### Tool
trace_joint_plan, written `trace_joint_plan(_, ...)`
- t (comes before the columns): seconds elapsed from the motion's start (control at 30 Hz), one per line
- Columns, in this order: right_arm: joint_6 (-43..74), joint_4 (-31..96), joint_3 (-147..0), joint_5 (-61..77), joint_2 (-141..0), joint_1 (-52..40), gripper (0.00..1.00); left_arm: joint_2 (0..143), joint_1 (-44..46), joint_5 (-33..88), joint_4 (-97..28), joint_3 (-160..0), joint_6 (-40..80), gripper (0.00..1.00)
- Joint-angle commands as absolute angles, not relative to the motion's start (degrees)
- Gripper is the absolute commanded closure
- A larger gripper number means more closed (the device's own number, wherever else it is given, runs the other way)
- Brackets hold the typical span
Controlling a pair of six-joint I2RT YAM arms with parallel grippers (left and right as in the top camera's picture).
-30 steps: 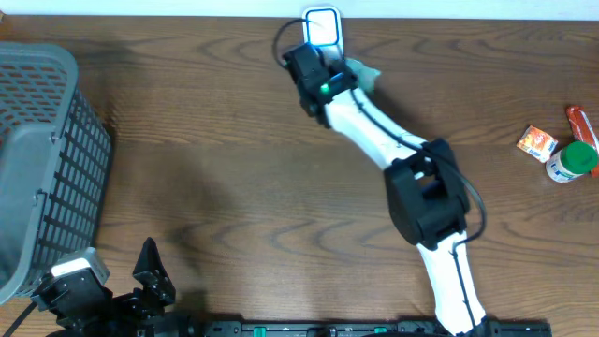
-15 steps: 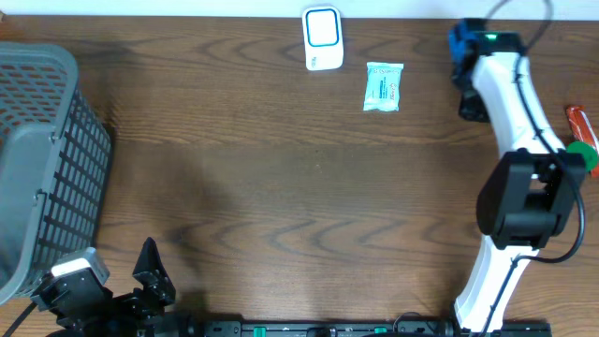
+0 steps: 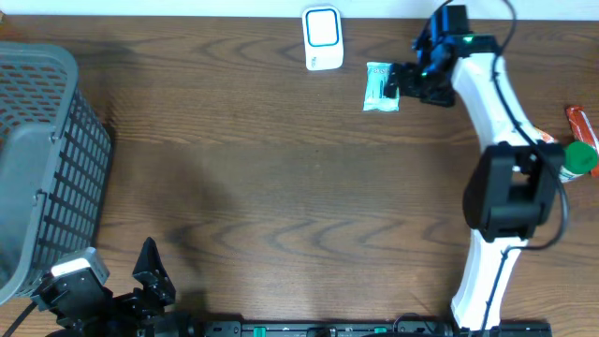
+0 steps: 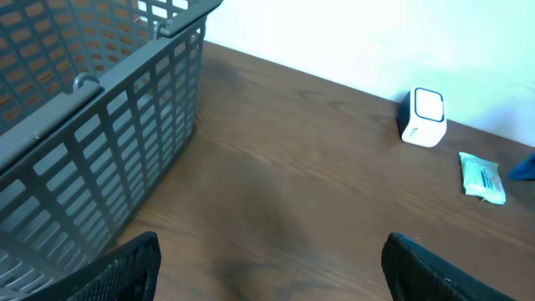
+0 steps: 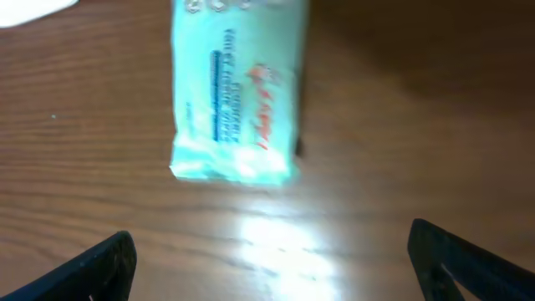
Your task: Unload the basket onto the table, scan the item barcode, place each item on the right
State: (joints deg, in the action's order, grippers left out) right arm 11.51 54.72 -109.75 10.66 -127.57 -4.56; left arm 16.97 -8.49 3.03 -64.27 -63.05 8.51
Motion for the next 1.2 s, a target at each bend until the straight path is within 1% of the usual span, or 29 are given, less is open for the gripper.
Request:
trace_joint_plan(0.0,13.23,51.83,-109.71,10.57,-132.81,-6.98,0.01,16.67,-8.27,2.76,-64.29,-63.16,7.55,0.15)
trace_joint_plan(0.13,16.05,46.17,-109.71,6.22,-136.07,-8.82,0.01,16.67,-8.27,2.76,-64.29,-63.16,7.55,0.15)
trace_joint_plan(0.3,19.16,40.16,-109.73,0.32,-136.09,-10.22,0.01,16.67,-8.27,2.76,-64.29,-63.16,7.55,0.15)
trace_joint_plan(0.5,18.61,38.83,-109.71,-5.85,-137.86,-10.98,0.01,16.67,-8.27,2.76,-64.29,-63.16,7.55,0.15)
trace_joint_plan(0.53,18.35,39.22,-109.71,-5.8,-138.3,-10.98,0.04,16.67,-8.27,2.76,-64.29,-63.16,7.55,0.15)
trace_joint_plan(0.63,18.09,41.23,-109.71,-5.72,-139.85,-10.92,0.2,16.67,-8.27,2.76,-64.29,-63.16,7.55,0.15)
trace_joint_plan(0.73,17.08,42.65,-109.71,-5.54,-140.38,-10.94,0.25,16.67,-8.27,2.76,-64.29,-63.16,7.55,0.15)
trace_joint_plan(0.83,17.1,42.61,-109.73,-5.1,-140.35,-10.94,0.43,16.67,-8.27,2.76,-64.29,-63.16,7.55,0.15)
trace_joint_plan(0.9,17.1,42.59,-110.19,-4.32,-140.35,-10.92,0.47,16.67,-8.27,2.76,-64.29,-63.16,7.55,0.15)
trace_joint_plan(0.97,17.15,42.96,-110.89,-4.16,-140.22,-10.81,0.54,16.67,-8.27,2.76,-64.29,-63.16,7.55,0.15)
trace_joint_plan(1.03,17.15,44.36,-112.18,-4.01,-139.63,-10.5,0.58,16.67,-8.27,2.76,-64.29,-63.16,7.55,0.15)
trace_joint_plan(1.17,17.1,50.63,-116.05,-4.03,-137.78,-9.41,0.59,16.67,-8.27,2.76,-64.29,-63.16,7.55,0.15)
